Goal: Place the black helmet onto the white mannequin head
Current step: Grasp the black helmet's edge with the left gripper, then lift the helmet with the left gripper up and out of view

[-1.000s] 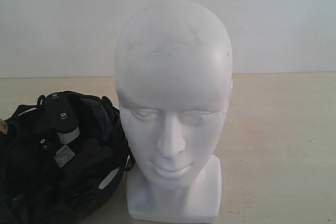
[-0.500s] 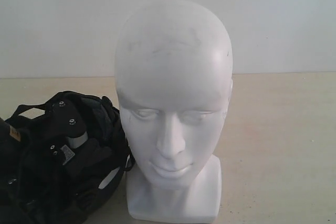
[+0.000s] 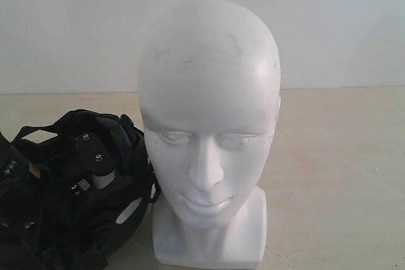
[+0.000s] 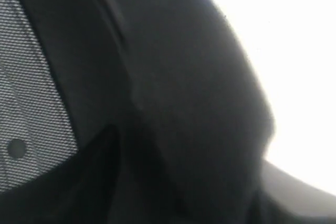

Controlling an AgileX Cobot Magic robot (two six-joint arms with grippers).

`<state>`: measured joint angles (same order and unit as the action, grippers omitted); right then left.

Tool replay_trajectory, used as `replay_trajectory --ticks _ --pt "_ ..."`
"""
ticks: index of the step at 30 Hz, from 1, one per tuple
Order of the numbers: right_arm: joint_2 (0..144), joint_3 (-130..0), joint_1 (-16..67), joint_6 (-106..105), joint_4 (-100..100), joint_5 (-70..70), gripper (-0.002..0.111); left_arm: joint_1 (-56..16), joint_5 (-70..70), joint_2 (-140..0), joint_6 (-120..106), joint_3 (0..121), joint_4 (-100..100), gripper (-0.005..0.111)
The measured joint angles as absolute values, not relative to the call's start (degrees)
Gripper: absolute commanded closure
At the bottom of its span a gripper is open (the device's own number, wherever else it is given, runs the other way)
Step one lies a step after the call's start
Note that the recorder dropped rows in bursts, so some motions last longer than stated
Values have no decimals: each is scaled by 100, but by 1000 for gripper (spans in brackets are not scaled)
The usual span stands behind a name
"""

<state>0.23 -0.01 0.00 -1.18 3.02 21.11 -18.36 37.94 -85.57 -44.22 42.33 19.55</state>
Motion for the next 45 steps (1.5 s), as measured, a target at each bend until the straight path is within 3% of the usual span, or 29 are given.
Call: replay_trajectory --ticks 3,5,13,45 --pt "23 -1 0 -118 302 2111 108 -1836 3782 -8557 -4409 4233 1968 84" --pt "23 -1 0 -118 302 2111 108 -1836 3772 -8557 -4409 4233 1968 103" --pt "23 -1 0 -118 302 2111 108 -1836 3833 -8341 -4099 4233 1916 102" --pt "23 -1 0 -118 302 2111 108 -1836 5288 -4016 -1956 4148 1490 102"
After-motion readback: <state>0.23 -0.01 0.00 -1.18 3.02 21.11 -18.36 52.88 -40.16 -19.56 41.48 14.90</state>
